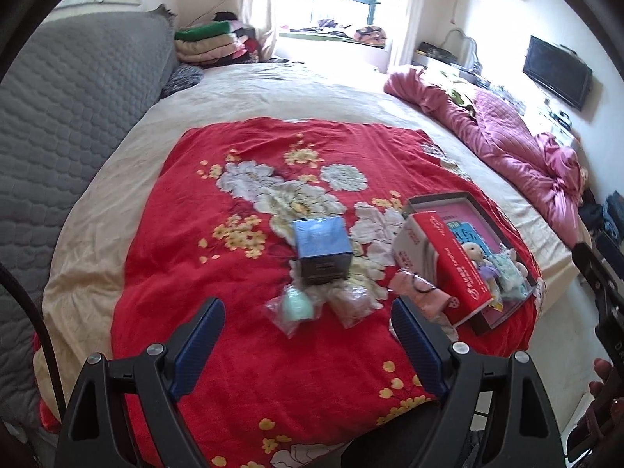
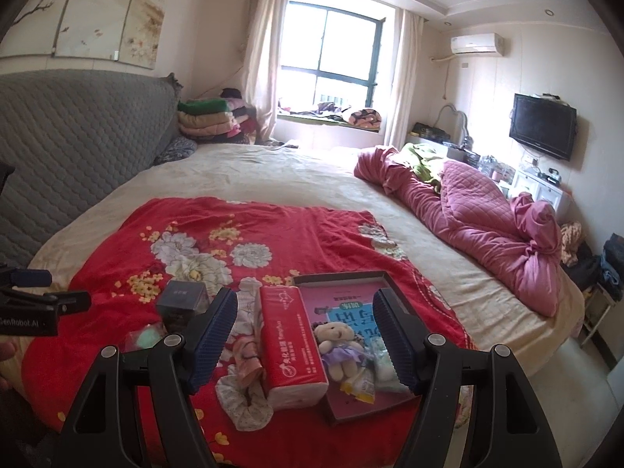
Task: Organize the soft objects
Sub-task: 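Move both tools back toward the loose items on the red bedspread, then close the right tool on the pink towel in its plastic bag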
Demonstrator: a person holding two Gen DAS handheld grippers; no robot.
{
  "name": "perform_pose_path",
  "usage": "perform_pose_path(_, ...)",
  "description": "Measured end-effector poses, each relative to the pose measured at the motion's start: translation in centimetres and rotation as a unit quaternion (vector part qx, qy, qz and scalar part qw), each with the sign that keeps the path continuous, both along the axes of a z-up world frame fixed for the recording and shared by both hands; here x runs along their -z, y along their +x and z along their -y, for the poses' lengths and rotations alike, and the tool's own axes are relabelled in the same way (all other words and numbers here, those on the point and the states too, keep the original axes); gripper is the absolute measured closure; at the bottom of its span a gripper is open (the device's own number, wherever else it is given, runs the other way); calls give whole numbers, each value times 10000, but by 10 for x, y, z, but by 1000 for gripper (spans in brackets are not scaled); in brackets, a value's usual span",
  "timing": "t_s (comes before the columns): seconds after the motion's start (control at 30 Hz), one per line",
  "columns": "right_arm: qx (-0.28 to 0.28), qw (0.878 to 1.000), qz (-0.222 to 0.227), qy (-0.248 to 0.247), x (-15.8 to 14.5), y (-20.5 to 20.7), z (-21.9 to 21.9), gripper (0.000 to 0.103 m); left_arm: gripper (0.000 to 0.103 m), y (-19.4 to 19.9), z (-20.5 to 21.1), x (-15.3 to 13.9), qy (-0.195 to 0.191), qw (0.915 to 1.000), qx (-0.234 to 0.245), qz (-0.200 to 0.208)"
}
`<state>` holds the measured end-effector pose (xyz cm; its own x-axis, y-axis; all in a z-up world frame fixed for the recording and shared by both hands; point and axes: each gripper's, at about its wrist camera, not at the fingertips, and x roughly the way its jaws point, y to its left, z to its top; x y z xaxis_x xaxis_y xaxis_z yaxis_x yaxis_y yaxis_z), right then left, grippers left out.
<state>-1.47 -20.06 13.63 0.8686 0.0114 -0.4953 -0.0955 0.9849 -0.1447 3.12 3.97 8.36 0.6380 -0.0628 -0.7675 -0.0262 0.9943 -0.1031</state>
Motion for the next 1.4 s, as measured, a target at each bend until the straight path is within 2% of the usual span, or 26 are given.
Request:
perform_pose_path(0.2,-131,9998,-1,-130,7,1,-12,30,16,0,-18,9,-27,9998,-209,-63)
perform_pose_path(0.53,-323,9979,-302,-473,42,14,-34,29,16,9,-12,39,-43,9996,-78,-276)
perform_pose_path(0.63,-356,9956,-352,-790,56,17,-43,30,16,14,-12,52,-298,9987,-26,-403)
perform_pose_path(0.93,-639,9826,-741,-1578,121,33,-67,30,16,29,-14,94,-365,9970,-16,-681)
perform_pose_path(1.07,-726,9716,-922,-2053,150,43,-76,30,16,38,-15,113,-386,9959,7,-822)
perform_pose_path(1.4,-918,9574,-1105,-2506,185,68,-91,30,16,60,-13,139,-309,9950,101,-949)
